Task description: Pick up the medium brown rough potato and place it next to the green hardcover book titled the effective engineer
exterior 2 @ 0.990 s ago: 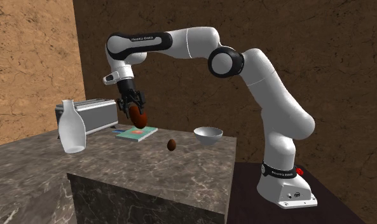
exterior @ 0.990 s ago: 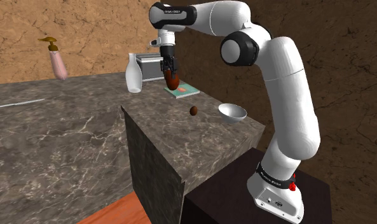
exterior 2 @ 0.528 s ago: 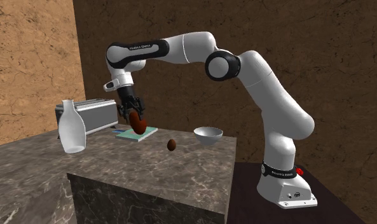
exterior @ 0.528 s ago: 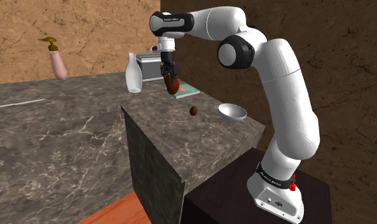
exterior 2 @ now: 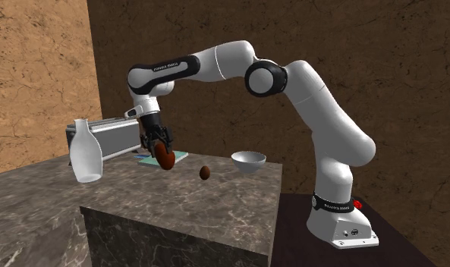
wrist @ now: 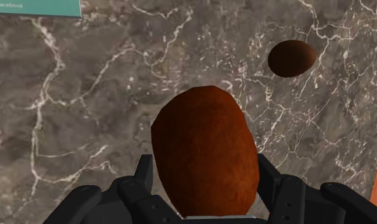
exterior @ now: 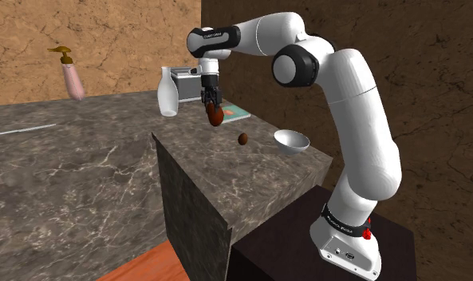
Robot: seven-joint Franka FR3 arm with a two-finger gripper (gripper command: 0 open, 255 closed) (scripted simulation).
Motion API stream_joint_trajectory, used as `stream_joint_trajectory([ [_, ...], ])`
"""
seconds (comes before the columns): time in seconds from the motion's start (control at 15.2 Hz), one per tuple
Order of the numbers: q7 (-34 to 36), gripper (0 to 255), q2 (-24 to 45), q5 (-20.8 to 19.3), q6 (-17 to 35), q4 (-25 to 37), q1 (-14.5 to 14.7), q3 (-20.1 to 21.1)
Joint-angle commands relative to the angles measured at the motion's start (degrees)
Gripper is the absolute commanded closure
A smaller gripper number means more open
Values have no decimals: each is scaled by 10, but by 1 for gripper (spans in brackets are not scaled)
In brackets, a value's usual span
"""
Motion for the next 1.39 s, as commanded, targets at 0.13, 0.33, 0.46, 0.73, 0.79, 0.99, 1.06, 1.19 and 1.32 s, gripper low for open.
stream_joint_trajectory([
  [0.13, -4, 255, 2, 1, 30, -28, 2, 0],
  [0.33, -7, 255, 6, 2, 50, -45, 4, 1],
  [0.46, -9, 255, 10, 3, 63, -55, 4, 2],
  [0.73, -11, 255, 17, 5, 85, -70, 5, 2],
  [0.79, -11, 255, 17, 5, 85, -69, 5, 2],
  [0.99, -12, 255, 17, 5, 85, -69, 5, 2],
  [1.06, -12, 255, 17, 5, 85, -69, 5, 2],
  [1.19, -12, 255, 17, 5, 85, -69, 6, 2],
  [1.32, -11, 0, 20, 6, 82, -64, 5, 3],
])
